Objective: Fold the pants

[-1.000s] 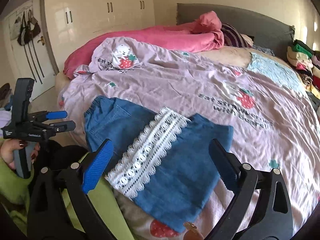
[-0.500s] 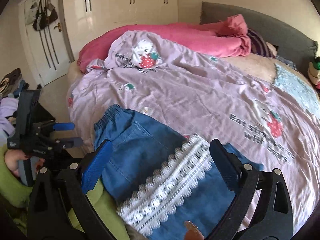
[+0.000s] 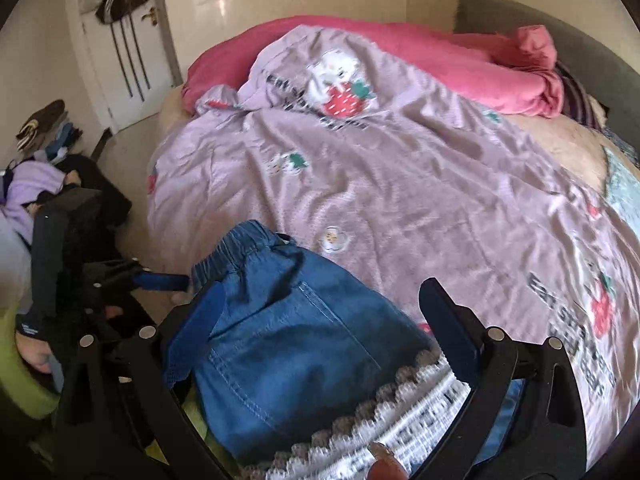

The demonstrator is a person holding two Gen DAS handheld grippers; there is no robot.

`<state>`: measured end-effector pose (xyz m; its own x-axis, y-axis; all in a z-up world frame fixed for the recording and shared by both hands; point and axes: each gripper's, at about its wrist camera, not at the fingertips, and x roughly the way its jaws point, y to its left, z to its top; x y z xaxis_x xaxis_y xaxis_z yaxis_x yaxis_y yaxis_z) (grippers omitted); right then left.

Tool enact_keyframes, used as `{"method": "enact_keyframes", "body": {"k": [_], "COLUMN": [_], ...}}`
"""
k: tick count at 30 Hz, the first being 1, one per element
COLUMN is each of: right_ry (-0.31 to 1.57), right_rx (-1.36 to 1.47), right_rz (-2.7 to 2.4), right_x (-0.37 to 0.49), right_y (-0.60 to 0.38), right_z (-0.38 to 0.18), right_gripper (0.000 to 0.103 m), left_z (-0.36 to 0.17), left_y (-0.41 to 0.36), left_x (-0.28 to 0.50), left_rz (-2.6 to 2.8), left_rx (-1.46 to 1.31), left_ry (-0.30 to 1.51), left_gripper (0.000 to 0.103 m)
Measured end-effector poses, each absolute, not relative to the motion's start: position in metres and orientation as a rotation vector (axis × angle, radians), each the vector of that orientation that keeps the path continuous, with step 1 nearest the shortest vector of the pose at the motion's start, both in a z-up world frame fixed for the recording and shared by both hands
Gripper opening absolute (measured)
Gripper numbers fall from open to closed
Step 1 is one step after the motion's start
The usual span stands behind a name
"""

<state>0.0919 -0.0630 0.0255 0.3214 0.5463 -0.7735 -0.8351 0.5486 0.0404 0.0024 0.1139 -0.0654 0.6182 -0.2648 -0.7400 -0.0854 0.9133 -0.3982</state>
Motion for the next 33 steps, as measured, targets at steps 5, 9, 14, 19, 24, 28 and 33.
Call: {"method": "enact_keyframes", "body": {"k": [5, 9, 14, 19, 24, 28, 33], "right_ry": [0.889, 0.932, 0.990, 1.054, 1.026, 0.975, 0.909], "right_rx": [-0.448, -0.487, -0.498, -0.483, -0.380, -0.249, -0.108], "right_rz": [0.994, 1.028, 1.077, 1.133, 1.188, 1.246, 1.282], "right_x": [0.097, 0.100, 0.102, 0.105, 0.111, 0.112, 0.110], "right_y": [-0.036, -0.011, 0.014, 0.024, 0.000, -0.035, -0.086], "right_z": [0.009, -0.006, -0.024, -0.041, -0.026, 0.000, 0.028], "right_gripper": [0.092, 0.092, 0.092, 0.057, 0.030, 0.028, 0.028], "left_z": [-0.074, -0.075, -0.075, -0.076, -0.072, -0.055, -0.042], "left_y": [0.118, 0.120, 0.122, 0.125, 0.125, 0.115, 0.094], "left_x": [0.002, 0.001, -0.001, -0.002, -0.008, -0.015, -0.013], "left_rz": [-0.132, -0.143, -0.151, -0.168, -0.169, -0.197, -0.292], "left_rx": [-0.452, -0.465, -0.474, -0.497, -0.492, -0.446, -0.422], "left_ry": [0.901, 0.893, 0.884, 0.875, 0.841, 0.811, 0.804], "left_gripper": [0.059, 0.058, 0.058, 0.058, 0.067, 0.083, 0.093]}}
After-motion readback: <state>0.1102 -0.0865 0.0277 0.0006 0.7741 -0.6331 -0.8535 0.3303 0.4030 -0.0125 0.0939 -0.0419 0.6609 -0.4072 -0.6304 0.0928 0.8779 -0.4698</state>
